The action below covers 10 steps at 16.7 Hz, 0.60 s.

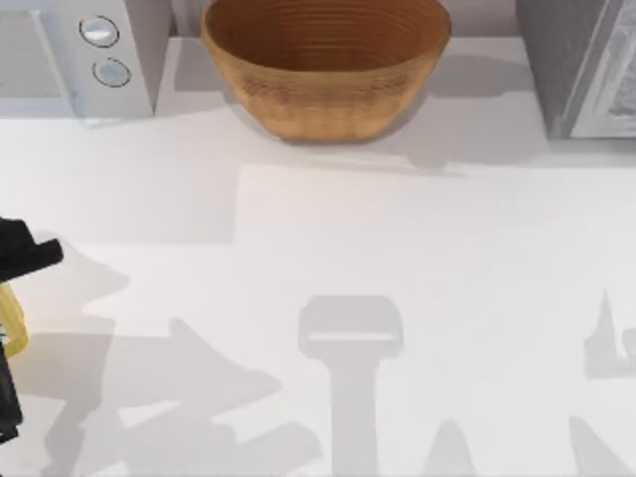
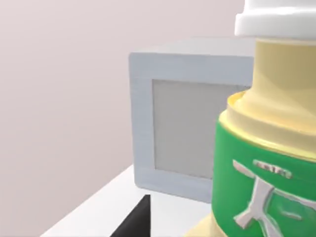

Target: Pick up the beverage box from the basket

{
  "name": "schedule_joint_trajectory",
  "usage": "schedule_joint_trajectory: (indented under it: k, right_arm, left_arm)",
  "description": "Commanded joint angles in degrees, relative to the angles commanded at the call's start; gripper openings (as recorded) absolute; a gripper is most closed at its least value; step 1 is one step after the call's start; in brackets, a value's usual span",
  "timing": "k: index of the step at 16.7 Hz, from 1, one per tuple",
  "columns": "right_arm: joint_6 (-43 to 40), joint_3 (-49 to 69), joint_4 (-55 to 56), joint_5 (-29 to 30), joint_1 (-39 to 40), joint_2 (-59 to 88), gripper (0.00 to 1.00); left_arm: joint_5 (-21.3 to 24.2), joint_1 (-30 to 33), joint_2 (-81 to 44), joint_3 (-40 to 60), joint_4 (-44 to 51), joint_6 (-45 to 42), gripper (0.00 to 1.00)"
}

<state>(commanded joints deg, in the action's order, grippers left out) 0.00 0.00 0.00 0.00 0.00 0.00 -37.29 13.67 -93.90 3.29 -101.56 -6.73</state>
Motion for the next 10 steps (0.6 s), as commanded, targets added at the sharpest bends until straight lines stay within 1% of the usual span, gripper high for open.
schedule_joint_trajectory:
  k: [4,5,10]
  right_arm:
    - [0.0,0.0,0.0,0.0,0.0,0.0,1.0]
    - [0.0,0.0,0.0,0.0,0.0,0.0,1.0]
    - [0.0,0.0,0.0,0.0,0.0,0.0,1.0]
  left_arm:
    - [0.0,0.0,0.0,0.0,0.0,0.0,0.98]
    - [0.0,0.0,0.0,0.0,0.0,0.0,1.0]
    - [0.0,0.0,0.0,0.0,0.0,0.0,1.0]
